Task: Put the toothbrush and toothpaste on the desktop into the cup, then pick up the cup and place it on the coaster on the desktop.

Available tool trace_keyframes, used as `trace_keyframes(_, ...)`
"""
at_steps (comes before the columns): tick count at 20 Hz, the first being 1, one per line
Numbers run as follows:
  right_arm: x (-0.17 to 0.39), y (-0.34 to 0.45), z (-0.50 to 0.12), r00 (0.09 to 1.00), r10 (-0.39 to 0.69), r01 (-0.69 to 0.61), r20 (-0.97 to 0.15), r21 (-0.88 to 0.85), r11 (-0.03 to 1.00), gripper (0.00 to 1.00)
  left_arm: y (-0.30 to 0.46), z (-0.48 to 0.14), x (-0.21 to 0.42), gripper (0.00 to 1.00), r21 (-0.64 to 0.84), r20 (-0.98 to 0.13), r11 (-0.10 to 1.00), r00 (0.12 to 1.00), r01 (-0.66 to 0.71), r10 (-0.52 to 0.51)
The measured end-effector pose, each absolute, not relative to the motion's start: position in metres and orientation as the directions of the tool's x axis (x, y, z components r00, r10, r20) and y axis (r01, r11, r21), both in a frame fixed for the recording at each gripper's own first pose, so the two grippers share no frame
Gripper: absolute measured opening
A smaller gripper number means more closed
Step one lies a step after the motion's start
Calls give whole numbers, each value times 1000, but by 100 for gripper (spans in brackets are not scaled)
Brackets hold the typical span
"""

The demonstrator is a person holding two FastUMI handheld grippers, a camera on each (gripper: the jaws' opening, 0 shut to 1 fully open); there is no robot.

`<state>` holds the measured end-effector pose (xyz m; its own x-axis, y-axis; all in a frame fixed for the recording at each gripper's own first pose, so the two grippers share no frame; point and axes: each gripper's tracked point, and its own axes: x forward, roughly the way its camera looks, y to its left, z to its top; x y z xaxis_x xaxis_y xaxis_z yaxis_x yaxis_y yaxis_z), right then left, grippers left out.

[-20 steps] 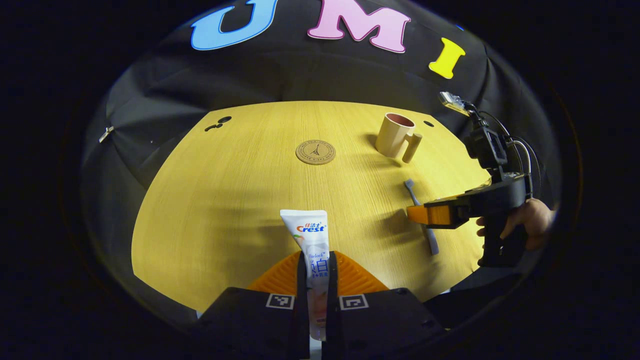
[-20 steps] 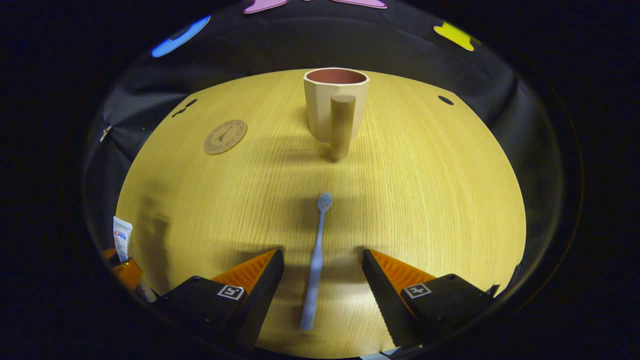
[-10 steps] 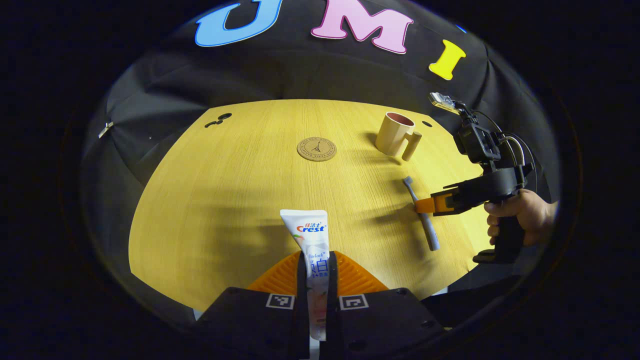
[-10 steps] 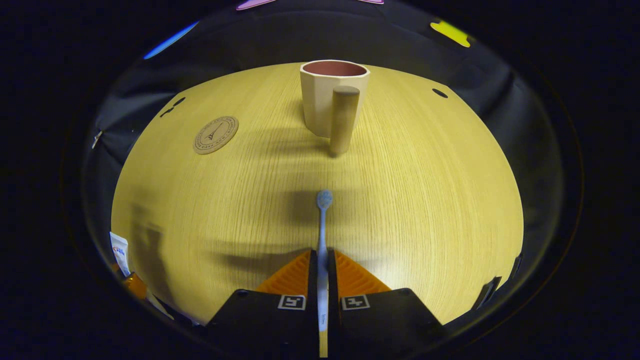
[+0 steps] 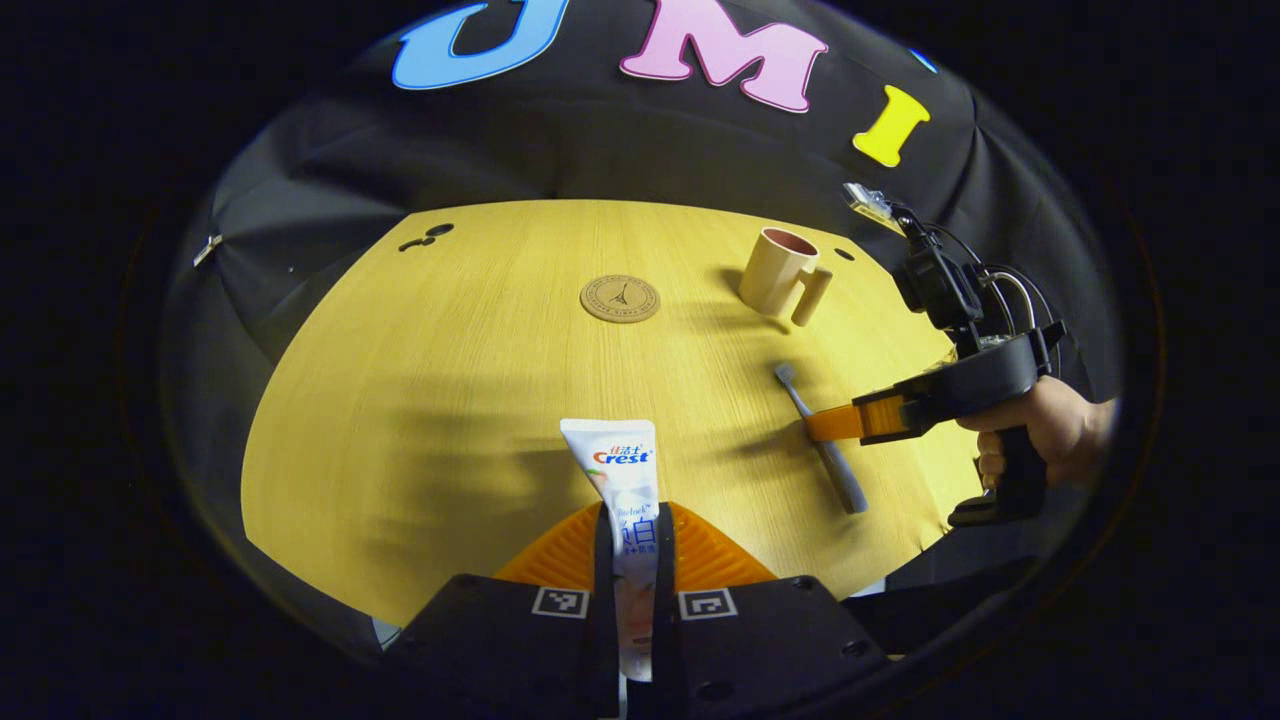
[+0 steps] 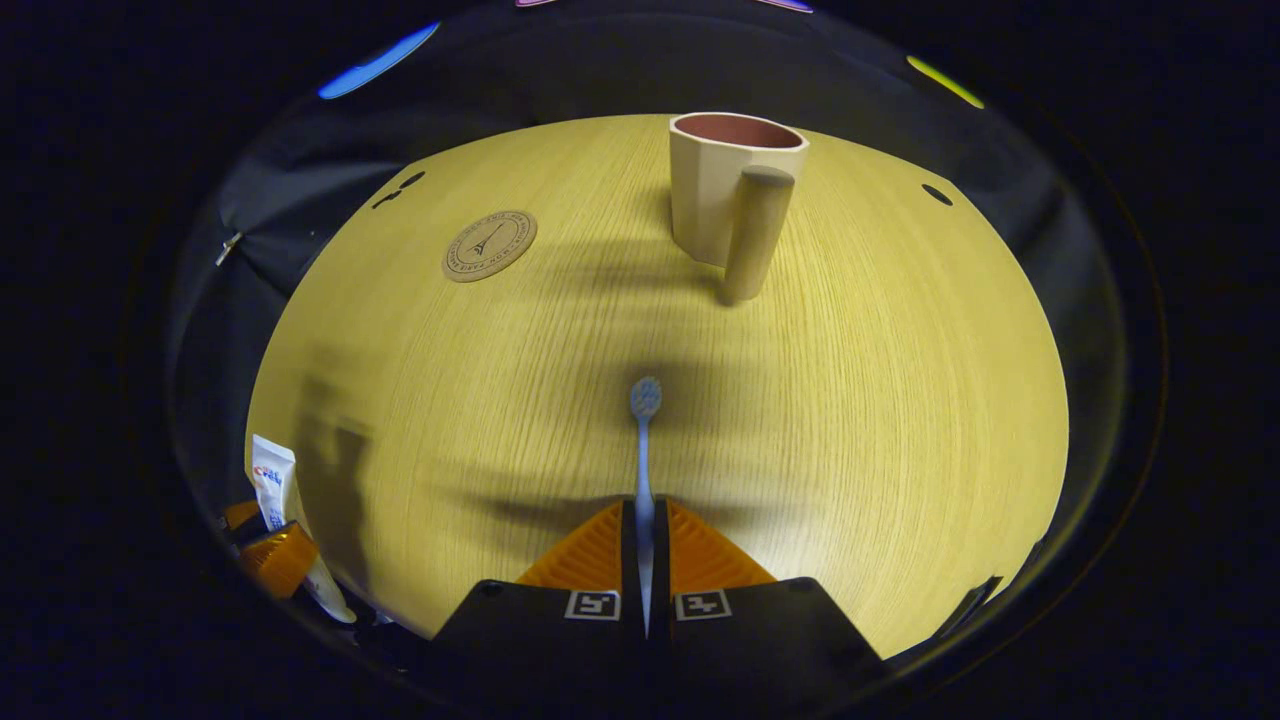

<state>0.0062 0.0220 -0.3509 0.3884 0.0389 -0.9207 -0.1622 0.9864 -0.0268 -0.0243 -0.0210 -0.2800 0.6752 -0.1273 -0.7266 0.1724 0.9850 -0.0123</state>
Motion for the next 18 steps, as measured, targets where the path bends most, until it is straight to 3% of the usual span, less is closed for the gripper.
trace_keyframes(8,26,-10,-292,512,56,-64,-857,27,998,5,-41,-232,17,18,-45,-659,980,731,194,-175)
trace_keyframes(18,33,-73,-224,635,76,-28,-769,76,997,5,-114,-133,118,18,-92,-466,960,841,265,-276)
